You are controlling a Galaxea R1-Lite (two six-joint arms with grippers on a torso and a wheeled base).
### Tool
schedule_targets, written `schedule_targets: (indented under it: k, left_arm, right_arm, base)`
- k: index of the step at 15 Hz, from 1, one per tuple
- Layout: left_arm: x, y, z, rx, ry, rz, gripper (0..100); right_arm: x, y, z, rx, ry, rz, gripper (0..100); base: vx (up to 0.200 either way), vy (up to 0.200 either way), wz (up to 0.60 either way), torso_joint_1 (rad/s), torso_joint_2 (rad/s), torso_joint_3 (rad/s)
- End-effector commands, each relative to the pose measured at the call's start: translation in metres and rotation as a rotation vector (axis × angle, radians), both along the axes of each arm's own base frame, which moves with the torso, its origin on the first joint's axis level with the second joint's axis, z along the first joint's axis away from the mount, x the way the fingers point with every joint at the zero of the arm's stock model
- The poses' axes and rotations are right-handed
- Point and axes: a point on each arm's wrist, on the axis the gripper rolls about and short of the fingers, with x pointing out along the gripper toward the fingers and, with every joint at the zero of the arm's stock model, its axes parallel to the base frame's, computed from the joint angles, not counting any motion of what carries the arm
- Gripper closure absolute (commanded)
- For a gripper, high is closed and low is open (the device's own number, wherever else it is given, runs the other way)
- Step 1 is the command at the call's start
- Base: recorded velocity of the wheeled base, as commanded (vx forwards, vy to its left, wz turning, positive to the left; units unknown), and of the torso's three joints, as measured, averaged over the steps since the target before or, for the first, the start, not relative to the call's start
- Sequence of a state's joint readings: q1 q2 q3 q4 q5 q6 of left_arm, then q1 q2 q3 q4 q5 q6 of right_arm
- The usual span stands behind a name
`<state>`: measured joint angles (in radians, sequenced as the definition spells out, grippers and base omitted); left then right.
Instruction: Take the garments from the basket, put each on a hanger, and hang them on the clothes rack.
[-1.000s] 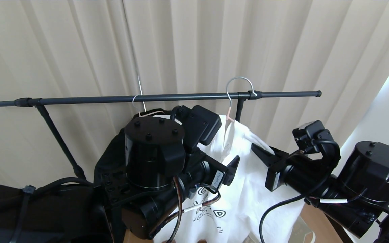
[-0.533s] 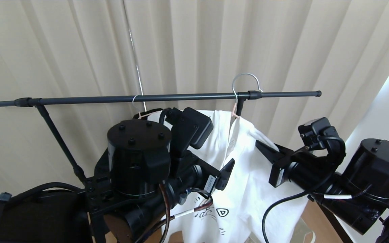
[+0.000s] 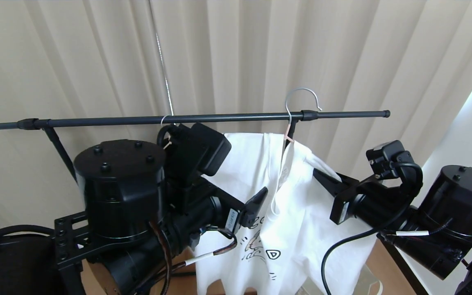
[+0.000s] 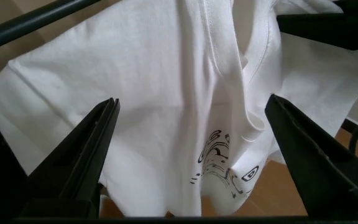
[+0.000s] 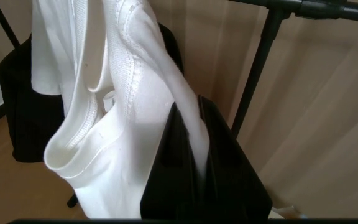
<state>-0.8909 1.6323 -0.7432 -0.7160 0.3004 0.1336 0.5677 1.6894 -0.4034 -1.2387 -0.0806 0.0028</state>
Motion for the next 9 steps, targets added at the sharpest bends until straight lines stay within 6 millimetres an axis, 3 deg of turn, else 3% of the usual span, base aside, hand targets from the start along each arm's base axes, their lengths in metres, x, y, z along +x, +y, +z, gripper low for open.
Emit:
schedule_targets:
  k: [1,3,7,9]
  left_arm:
    - [-0.003,0.013,0.006,-0.017,-0.013,0.015,0]
    - [-0.002,0.027,0.008,-0.022,-0.016,0.04,0]
    - [0.023,0.098,-0.005,-0.026,0.044,0.049,0]
    - [0.03,0.111,-0.011,-0.025,0.07,0.062,0]
  right_arm:
    - [-0.001,-0.003,0.001,0.002,-0.004,0.001,100]
    - [-0.002,-0.011,0.002,0.004,-0.003,0.025,100]
    - [0.004,-0.042,0.003,0.005,-0.004,0.048,100]
    - [0.002,-0.047,0.005,0.009,-0.014,0.078,100]
  base:
    - [0.0,0.0,0.0,0.0,0.0,0.0]
    - [0.0,0.0,0.0,0.0,0.0,0.0]
    - [0.0,0.0,0.0,0.0,0.0,0.0]
    - [0.0,0.0,0.0,0.0,0.0,0.0]
